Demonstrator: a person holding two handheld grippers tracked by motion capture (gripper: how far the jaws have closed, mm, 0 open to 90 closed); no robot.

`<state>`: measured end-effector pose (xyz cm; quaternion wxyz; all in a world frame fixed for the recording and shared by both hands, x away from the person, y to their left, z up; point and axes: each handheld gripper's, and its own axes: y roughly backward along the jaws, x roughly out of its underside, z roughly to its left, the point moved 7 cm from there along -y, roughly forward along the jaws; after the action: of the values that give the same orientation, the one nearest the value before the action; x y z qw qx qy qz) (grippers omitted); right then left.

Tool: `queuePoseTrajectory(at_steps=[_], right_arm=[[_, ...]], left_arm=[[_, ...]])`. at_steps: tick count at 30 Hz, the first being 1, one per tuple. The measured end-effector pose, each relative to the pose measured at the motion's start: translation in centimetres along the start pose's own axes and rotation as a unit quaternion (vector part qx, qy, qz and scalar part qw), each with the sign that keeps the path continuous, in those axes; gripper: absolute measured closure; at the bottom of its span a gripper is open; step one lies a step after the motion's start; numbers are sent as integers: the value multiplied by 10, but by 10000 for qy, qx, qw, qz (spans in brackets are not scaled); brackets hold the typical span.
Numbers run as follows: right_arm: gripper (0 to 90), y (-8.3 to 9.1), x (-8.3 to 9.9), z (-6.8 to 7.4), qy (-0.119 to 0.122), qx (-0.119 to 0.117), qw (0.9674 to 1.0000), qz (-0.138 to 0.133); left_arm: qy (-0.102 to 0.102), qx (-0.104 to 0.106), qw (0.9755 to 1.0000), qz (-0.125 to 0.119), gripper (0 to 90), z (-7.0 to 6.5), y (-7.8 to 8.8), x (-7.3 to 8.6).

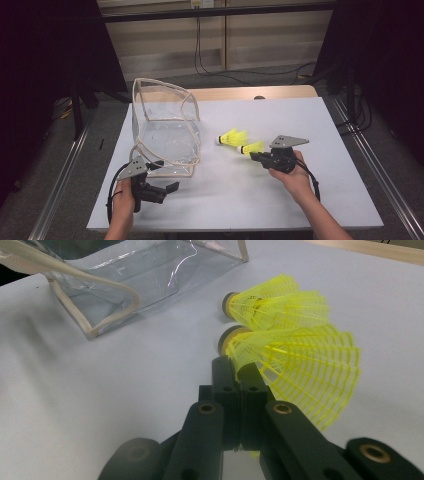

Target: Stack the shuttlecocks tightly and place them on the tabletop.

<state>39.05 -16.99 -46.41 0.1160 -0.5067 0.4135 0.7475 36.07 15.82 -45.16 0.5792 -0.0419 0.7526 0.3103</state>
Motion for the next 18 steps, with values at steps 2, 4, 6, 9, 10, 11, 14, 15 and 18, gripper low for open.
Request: queuePoseTrajectory(at_steps=[2,4,6,9,10,11,14,15,18], right_arm=[[893,0,0,-2,-19,13,10000,0],[893,0,0,-3,-31,31,10000,6],[893,1,-1,-5,-61,42,10000,-18],[893,1,-1,-8,-70,73,9999,-22],[893,1,-1,-9,-73,88,9999,-26],[893,1,-2,-10,-68,96,9999,-22],[893,1,-3,-13,-97,128,9999,-28],[893,1,-3,-13,-82,140,9999,-32],[894,1,-4,-14,-69,151,9999,-32]], left_arm=[[0,-3,10000,9,32,0,0,0],[-13,-1,10000,6,32,0,0,0],[-4,3,10000,-4,32,0,0,0],[-12,1,10000,5,32,0,0,0],[-4,5,10000,-1,32,0,0,0],[5,1,10000,-6,32,0,0,0],[5,0,10000,-3,32,0,0,0],[1,-10,10000,1,32,0,0,0],[-5,5,10000,-5,32,0,0,0]])
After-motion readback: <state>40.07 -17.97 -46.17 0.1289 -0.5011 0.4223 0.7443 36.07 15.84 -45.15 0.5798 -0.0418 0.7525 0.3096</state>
